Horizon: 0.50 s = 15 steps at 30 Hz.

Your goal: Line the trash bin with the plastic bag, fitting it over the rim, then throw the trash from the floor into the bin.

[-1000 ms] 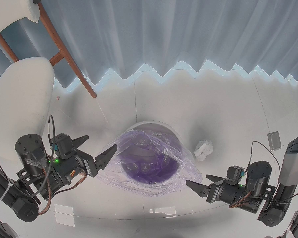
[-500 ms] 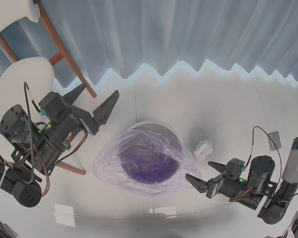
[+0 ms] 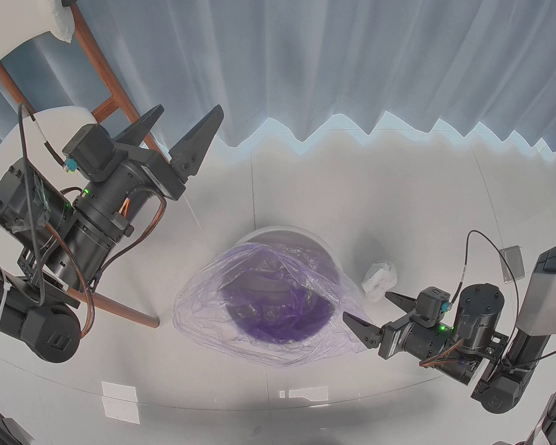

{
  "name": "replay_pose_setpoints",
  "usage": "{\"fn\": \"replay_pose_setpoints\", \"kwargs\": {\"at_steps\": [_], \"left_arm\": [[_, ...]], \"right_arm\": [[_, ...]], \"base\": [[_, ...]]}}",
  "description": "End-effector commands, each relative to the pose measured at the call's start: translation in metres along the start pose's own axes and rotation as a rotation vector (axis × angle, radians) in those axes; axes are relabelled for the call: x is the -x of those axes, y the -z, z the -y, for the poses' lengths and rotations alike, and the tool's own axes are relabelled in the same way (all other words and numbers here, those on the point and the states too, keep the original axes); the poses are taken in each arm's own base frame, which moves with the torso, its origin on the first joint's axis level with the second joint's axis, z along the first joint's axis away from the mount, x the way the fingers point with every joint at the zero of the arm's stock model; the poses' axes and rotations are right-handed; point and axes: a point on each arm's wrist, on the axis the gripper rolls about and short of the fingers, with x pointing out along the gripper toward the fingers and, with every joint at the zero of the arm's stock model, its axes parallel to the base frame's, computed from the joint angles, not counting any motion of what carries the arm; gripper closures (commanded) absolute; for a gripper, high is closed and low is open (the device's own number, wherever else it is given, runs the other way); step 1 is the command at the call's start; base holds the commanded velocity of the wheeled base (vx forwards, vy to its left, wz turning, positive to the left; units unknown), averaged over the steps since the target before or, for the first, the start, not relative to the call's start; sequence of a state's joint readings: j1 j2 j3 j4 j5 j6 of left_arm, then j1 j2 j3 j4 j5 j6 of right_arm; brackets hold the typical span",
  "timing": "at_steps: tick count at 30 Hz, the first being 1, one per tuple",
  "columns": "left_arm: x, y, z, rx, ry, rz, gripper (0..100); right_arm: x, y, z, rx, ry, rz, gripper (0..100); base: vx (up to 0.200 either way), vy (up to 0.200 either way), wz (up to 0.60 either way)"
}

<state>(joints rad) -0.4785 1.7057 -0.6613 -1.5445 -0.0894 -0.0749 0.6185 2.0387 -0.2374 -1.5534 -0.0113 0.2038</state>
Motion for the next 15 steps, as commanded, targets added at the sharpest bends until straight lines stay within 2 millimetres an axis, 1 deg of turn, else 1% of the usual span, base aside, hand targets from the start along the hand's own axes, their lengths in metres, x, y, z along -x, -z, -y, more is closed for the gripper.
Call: {"fn": "replay_pose_setpoints", "kwargs": {"at_steps": [1,4,8,10,12,15], "left_arm": [[-0.001,0.0,0.0,0.005,0.002,0.004,0],[-0.005,-0.004,0.0,0.003,-0.014,0.026,0],[-0.015,-0.012,-0.003,0.003,-0.1,0.068,0],[-0.017,-0.01,-0.004,0.005,-0.125,0.061,0],[-0.019,-0.001,-0.006,0.004,-0.152,0.037,0],[-0.018,0.008,-0.006,0.007,-0.152,0.009,0]], "right_arm": [[-0.008,0.011,0.007,0.002,0.023,-0.034,0],[-0.018,0.019,0.01,0.023,0.044,-0.053,0],[-0.037,0.015,0.009,0.028,0.064,-0.004,0],[-0.04,0.014,0.009,0.031,0.061,0.004,0],[-0.049,0.01,0.005,0.049,0.046,0.039,0],[-0.055,0.006,-0.001,0.061,0.025,0.064,0]], "base": [[0.0,0.0,0.0],[0.0,0.0,0.0],[0.0,0.0,0.0],[0.0,0.0,0.0],[0.0,0.0,0.0],[0.0,0.0,0.0]]}}
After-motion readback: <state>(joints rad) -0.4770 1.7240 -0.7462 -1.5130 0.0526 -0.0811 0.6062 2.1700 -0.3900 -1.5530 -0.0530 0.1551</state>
